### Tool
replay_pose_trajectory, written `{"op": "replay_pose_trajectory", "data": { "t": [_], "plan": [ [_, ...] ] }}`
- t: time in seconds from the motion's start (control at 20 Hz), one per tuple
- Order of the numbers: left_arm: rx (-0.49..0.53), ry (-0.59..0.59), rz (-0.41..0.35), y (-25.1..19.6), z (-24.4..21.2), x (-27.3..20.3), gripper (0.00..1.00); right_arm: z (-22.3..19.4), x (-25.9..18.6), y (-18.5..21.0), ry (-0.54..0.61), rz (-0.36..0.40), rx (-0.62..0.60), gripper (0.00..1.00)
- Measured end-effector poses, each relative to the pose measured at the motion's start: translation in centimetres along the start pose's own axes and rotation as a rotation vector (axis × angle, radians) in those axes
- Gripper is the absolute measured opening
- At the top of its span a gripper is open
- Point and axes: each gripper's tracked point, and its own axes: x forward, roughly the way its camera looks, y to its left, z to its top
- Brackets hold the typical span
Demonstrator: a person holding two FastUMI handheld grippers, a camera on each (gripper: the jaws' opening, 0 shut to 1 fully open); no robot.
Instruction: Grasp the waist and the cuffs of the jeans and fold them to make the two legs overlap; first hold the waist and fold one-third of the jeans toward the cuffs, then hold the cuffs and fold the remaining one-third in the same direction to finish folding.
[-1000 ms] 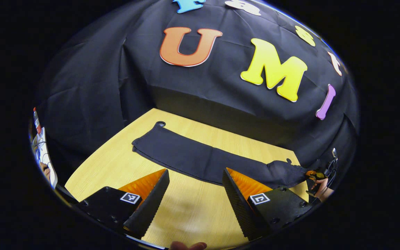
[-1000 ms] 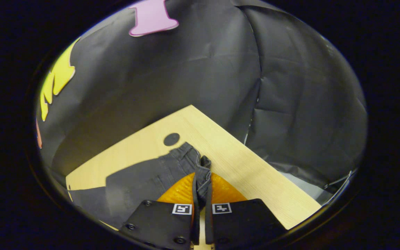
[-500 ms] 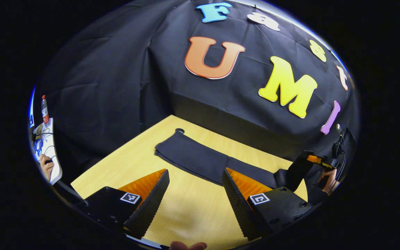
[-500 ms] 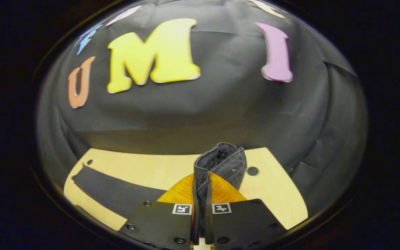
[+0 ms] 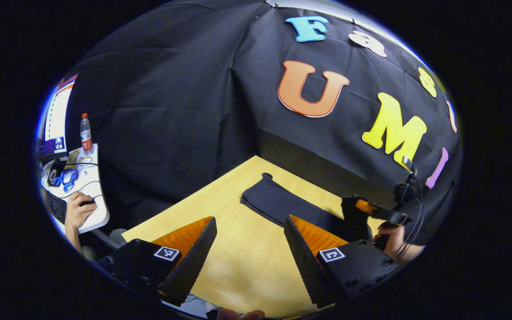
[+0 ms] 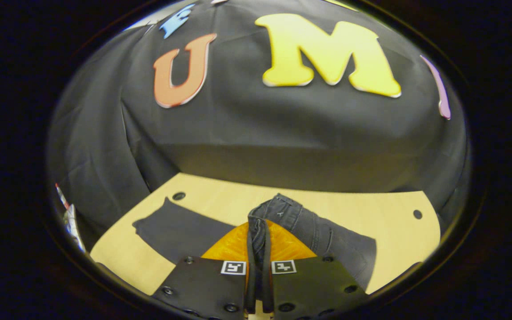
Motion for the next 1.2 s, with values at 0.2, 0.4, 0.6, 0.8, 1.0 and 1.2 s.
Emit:
{"op": "replay_pose_trajectory", "data": {
  "t": [0.2, 0.4, 0.6, 0.8, 1.0, 1.2],
  "plan": [
    [-0.029, 0.032, 0.027, 1.2, -1.4, -0.4, 0.98, -2.4, -1.6, -2.2, 0.056, -0.004, -0.124, 0.07],
    [-0.039, 0.049, 0.022, 1.2, -1.9, 0.4, 0.98, -3.3, -4.8, -3.3, 0.134, 0.104, -0.165, 0.22],
    [-0.06, 0.058, -0.014, 0.2, -1.4, 2.4, 0.98, 1.8, -10.7, -5.4, 0.051, 0.145, -0.149, 0.57],
    [-0.07, 0.038, -0.081, -1.4, 0.3, 5.4, 0.98, 6.6, -17.2, -8.7, -0.03, 0.124, -0.132, 0.83],
    [-0.06, 0.044, -0.147, -2.8, 1.7, 10.0, 0.98, 10.1, -24.1, -11.9, -0.097, 0.102, -0.193, 0.88],
    [-0.145, 0.128, -0.096, -2.3, 1.1, 16.4, 0.98, 11.3, -29.2, -15.9, -0.112, 0.04, -0.185, 0.87]
  ]
}}
